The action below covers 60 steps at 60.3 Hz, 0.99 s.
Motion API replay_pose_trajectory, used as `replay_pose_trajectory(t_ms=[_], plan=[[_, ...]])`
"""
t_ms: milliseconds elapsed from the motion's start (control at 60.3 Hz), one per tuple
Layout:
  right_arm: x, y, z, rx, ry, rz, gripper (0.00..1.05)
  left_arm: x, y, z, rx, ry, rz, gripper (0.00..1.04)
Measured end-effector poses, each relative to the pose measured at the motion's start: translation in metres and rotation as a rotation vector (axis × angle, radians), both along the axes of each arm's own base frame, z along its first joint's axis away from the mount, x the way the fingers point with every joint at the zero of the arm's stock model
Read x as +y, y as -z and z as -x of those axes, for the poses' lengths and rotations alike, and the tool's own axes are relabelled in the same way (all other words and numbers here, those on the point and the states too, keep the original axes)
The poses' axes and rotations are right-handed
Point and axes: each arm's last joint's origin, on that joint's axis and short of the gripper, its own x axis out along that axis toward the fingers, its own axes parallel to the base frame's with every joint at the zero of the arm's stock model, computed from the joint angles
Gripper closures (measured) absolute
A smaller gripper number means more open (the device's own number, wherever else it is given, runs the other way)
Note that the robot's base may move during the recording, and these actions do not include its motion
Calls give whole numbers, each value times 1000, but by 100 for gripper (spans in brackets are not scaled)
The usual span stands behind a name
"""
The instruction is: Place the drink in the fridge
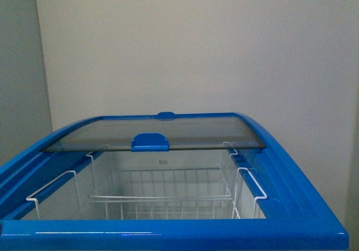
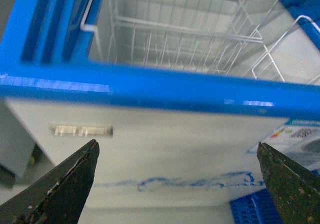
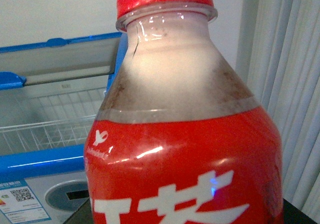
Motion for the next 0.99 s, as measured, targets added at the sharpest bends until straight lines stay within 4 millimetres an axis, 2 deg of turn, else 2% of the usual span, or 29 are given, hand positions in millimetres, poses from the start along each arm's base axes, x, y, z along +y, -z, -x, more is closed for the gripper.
replay_pose_trajectory(t_ms=[99,166,232,282,381,431,481,547,613,696,763,862,928,995], plan=[[0,0,0,0,0,0,65,6,23,45,-244,-159,-90,25],[0,0,0,0,0,0,65,11,39,69,-329,-184,-126,40],[0,0,-1,33,-20,29,65,14,42,75,-365,-163,-130,50],[-1,-6,-2,182,-120,161,65,20,44,77,-379,-164,-141,61],[-5,-16,-2,330,-214,335,65,23,46,79,-385,-184,-152,77],[-6,-26,-13,331,-266,427,65,23,47,80,-386,-183,-154,88],[-6,-35,-22,316,-282,463,65,23,48,80,-387,-183,-155,93],[-3,-58,-40,251,-326,584,65,23,49,81,-387,-181,-156,103],[5,-83,-63,177,-361,714,65,23,51,82,-387,-180,-158,102],[17,-100,-88,142,-406,853,65,23,51,83,-390,-180,-159,102],[27,-106,-104,139,-451,948,65,23,54,87,-373,-179,-161,102],[50,-108,-133,170,-537,1076,65,23,62,92,-367,-177,-162,102],[67,-102,-155,211,-592,1162,65,23,60,94,-390,-180,-162,102],[96,-88,-183,244,-681,1246,65,23,60,94,-395,-182,-161,102]])
